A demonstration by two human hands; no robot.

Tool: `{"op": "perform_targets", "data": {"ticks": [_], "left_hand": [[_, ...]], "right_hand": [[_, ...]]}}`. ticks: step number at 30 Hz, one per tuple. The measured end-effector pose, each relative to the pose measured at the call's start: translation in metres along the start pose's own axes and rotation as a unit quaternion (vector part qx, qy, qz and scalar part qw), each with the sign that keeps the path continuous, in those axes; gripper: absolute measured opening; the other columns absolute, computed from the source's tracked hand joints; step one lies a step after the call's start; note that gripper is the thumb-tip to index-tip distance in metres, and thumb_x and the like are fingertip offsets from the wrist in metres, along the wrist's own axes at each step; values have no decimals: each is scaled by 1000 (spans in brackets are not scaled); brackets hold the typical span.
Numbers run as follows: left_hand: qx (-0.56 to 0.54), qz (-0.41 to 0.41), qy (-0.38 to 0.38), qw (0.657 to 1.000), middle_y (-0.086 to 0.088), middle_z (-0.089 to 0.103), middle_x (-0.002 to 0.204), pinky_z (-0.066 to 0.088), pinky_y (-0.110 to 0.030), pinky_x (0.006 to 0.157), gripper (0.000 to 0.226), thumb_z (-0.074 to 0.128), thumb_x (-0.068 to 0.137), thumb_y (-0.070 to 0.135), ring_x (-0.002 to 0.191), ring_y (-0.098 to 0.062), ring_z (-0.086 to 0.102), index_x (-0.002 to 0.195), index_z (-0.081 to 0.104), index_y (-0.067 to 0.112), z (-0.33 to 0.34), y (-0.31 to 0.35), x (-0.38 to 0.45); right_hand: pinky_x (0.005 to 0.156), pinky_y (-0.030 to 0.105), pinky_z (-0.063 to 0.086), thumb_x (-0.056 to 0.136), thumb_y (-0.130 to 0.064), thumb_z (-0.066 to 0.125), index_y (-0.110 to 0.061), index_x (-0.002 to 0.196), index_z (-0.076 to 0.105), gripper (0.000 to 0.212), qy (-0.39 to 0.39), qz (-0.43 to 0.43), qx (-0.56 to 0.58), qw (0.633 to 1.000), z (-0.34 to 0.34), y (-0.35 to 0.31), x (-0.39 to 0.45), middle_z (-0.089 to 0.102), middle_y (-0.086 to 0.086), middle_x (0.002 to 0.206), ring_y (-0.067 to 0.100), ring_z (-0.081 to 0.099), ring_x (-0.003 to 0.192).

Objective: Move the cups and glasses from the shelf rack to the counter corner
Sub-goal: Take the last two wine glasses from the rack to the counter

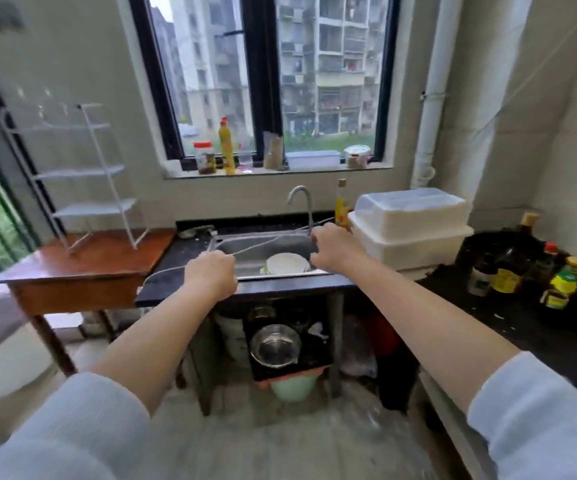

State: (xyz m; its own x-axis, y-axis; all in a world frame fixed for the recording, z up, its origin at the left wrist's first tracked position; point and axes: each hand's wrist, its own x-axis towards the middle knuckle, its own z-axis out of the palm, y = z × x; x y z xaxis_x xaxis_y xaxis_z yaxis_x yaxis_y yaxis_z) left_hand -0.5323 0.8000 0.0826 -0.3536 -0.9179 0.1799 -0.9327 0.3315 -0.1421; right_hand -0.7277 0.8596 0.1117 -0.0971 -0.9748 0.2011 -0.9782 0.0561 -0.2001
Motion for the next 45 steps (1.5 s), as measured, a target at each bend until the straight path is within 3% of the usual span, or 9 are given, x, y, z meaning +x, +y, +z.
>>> {"op": "perform_targets", "data": {"ticks": [11, 19, 23, 36, 45], "left_hand": [[48, -174, 27, 983, -10, 62, 114, 49, -38, 84, 30, 45, 88, 25, 107, -28, 57, 108, 63, 12, 1, -224, 48], [71, -251, 58, 964, -11, 60, 116, 48, -36, 78, 29, 42, 87, 18, 107, -30, 56, 107, 61, 9, -29, -353, 133], [61, -265, 88, 958, -12, 61, 114, 42, -34, 69, 27, 42, 87, 13, 103, -30, 57, 105, 61, 9, -36, -409, 177], [43, -209, 109, 971, -13, 62, 109, 41, -32, 69, 22, 43, 87, 10, 101, -30, 56, 100, 61, 6, -9, -619, 311], [-61, -190, 136, 970, -12, 61, 114, 40, -30, 67, 25, 44, 87, 12, 103, -28, 56, 105, 60, 7, 20, -735, 406]], "right_hand": [[92, 41, 48, 81, -16, 57, -6, 117, 53, 37, -32, -194, 43, 980, 30, -196, 190, 52, 15, 122, 31, 53, 109], [83, 31, 47, 84, -15, 54, -3, 115, 57, 33, 9, -247, 106, 963, 35, -303, 335, 62, 15, 116, 28, 59, 105], [86, 34, 47, 84, -13, 52, -1, 114, 58, 33, 17, -268, 132, 954, 47, -362, 395, 63, 17, 116, 30, 58, 105], [97, 36, 43, 86, -17, 53, -2, 122, 53, 39, 62, -216, 166, 960, 82, -545, 561, 58, 16, 127, 30, 53, 116], [81, 28, 44, 85, -18, 57, 0, 111, 59, 32, 116, -139, 268, 946, 117, -609, 667, 65, 16, 112, 29, 59, 104]]}}
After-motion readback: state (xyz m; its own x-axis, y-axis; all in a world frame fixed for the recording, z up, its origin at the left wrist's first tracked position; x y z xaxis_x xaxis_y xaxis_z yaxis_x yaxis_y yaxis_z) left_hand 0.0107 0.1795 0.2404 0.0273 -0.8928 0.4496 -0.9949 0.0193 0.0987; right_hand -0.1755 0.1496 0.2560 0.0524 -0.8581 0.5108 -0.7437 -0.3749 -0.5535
